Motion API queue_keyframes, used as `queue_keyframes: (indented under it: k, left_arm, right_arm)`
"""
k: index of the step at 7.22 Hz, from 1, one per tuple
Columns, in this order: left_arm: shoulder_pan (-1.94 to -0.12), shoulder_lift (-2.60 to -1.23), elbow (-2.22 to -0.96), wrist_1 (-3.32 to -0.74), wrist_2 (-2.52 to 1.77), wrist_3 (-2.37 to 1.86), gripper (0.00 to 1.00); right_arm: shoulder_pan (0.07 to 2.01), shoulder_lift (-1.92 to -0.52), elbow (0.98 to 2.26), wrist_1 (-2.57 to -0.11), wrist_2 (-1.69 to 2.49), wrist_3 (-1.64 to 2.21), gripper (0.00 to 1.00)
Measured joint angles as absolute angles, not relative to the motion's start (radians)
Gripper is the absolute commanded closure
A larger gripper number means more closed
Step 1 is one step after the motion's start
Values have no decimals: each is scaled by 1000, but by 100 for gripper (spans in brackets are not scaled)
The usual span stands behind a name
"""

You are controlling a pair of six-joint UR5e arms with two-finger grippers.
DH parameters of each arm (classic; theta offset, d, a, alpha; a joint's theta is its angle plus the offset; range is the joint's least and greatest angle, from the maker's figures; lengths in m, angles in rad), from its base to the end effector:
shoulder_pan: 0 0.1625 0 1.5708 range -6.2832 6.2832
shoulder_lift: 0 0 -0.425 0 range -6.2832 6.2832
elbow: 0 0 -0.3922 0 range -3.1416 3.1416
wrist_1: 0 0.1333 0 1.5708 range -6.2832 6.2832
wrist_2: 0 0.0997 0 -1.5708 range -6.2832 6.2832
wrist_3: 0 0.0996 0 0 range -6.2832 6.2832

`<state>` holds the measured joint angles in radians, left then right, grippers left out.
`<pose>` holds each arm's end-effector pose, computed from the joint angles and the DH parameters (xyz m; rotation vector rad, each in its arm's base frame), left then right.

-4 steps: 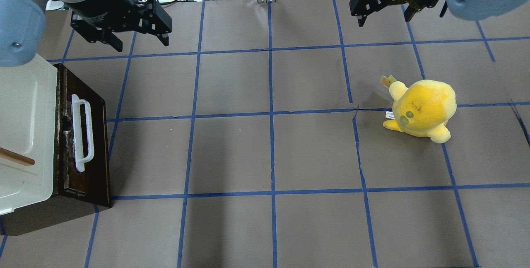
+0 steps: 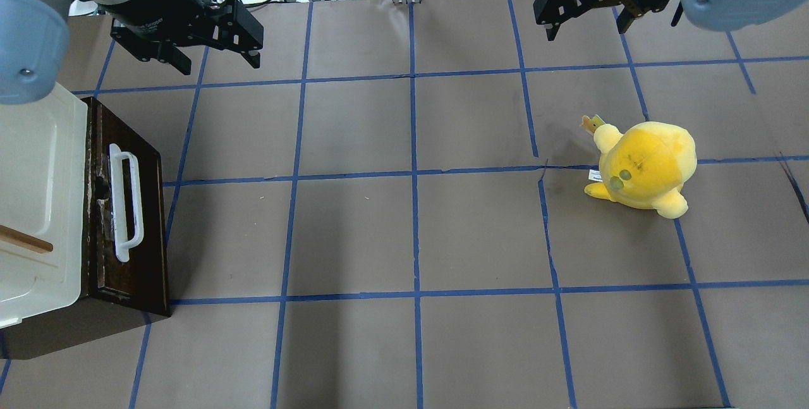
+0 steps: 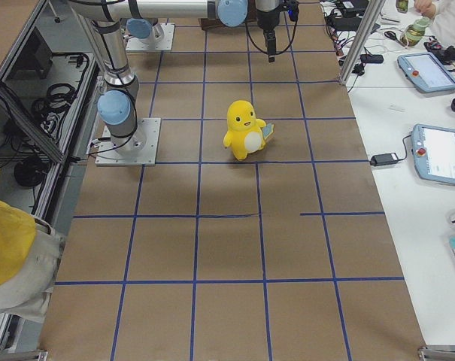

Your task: Pull drawer sideways

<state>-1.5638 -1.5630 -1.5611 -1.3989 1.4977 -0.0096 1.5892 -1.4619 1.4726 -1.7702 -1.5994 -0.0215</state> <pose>-0.1370 -0.5064 0.5156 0.0147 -3.0548 0.2900 0.1406 -0.5525 0.5017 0.0576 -3.0984 0.2932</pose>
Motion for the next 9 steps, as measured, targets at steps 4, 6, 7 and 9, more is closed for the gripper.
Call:
queue_keyframes:
  k: [4,6,7,9]
  left_arm:
    - [-1582,-1597,-1627,-1414,1569,-115,0]
    - [-1636,-1641,-1721,-1422,1747,-355,0]
    - [-1659,-1669,-1750,-1452,1842,-446,0]
    - [-1673,-1749,-1799,-1547,2063,-539,0]
  right_arm:
    - [1589,-1462,1473,-1770,-1599,-21,0]
    - [1589,-1462,1473,-1770,-1599,-21,0]
    - [1589,-1462,1473,-1770,-1600,-22,0]
    - [1589,-1462,1473,-1770,-1600,-21,0]
